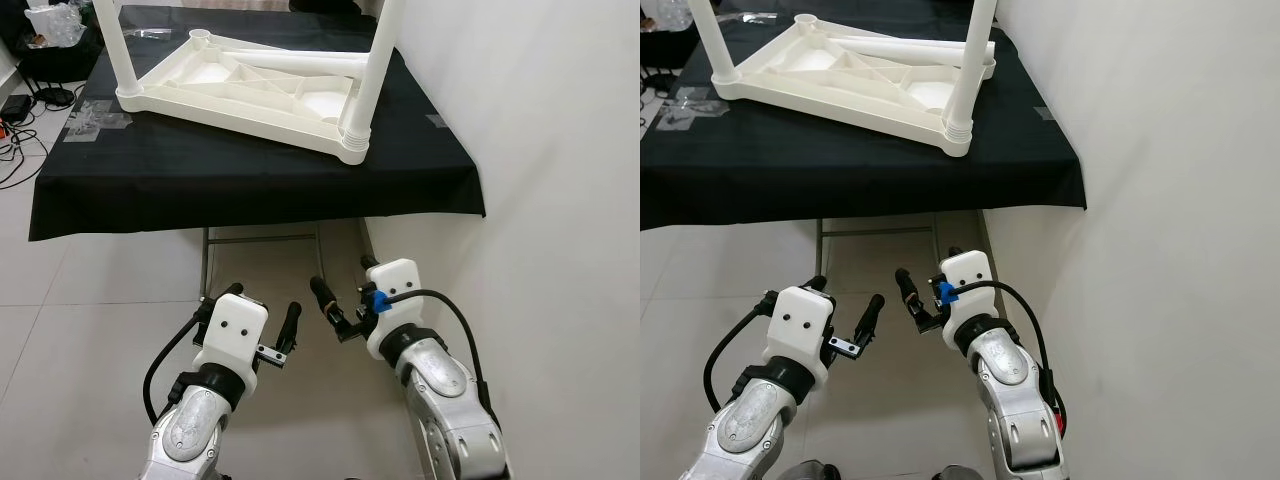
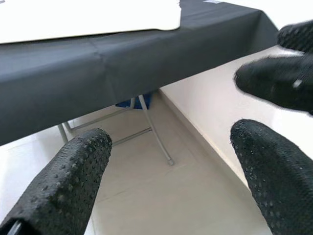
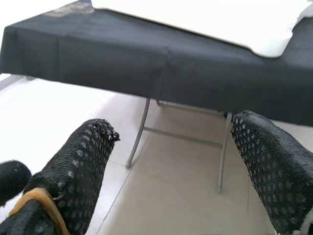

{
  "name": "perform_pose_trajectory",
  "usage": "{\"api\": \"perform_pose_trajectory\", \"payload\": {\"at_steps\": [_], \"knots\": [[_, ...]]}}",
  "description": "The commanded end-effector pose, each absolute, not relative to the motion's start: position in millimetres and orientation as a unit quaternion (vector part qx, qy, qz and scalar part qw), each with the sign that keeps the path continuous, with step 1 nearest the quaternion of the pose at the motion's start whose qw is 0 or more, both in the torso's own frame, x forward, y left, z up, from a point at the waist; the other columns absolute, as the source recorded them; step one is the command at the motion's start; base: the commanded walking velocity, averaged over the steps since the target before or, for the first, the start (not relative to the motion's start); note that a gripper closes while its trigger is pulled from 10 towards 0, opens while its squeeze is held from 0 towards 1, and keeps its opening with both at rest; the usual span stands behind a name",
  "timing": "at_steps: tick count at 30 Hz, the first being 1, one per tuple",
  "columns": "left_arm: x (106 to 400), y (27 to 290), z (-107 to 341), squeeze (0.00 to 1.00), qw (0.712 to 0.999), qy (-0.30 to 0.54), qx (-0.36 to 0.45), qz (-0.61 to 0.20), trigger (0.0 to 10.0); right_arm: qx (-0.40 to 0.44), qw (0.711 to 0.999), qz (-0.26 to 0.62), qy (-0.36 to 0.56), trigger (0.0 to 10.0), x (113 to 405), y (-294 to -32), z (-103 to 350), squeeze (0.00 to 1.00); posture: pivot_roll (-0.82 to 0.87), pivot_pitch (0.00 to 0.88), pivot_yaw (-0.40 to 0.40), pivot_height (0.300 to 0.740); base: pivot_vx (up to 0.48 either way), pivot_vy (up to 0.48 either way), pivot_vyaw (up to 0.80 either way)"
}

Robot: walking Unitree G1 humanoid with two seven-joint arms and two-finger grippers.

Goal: Building children table

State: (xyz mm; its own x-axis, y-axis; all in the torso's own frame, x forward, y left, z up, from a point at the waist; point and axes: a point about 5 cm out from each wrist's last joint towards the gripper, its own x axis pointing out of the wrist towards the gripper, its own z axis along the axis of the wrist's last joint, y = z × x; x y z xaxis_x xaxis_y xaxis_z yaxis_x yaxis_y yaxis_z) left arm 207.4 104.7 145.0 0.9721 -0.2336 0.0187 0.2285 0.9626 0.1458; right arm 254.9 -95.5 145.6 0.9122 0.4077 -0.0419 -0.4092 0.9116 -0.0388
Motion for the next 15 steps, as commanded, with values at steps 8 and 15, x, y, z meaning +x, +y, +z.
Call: {"api": "perform_pose_trajectory", "payload": {"at_steps": [8,15], "knots": [[207.7,106.0,149.2,0.0,0.992,-0.018,0.059,-0.109,10.0,-0.028,0.98,0.195,0.0,10.0,255.5,-98.7,148.2,0.0,-0.01,0.113,-0.084,0.74,0.0,0.0,-0.2],[207.9,104.3,152.2,0.0,0.992,-0.023,0.05,-0.118,10.0,-0.032,0.983,0.183,-0.007,10.0,256.9,-100.1,149.5,0.0,-0.01,0.112,-0.083,0.74,0.0,0.0,0.0]]}}
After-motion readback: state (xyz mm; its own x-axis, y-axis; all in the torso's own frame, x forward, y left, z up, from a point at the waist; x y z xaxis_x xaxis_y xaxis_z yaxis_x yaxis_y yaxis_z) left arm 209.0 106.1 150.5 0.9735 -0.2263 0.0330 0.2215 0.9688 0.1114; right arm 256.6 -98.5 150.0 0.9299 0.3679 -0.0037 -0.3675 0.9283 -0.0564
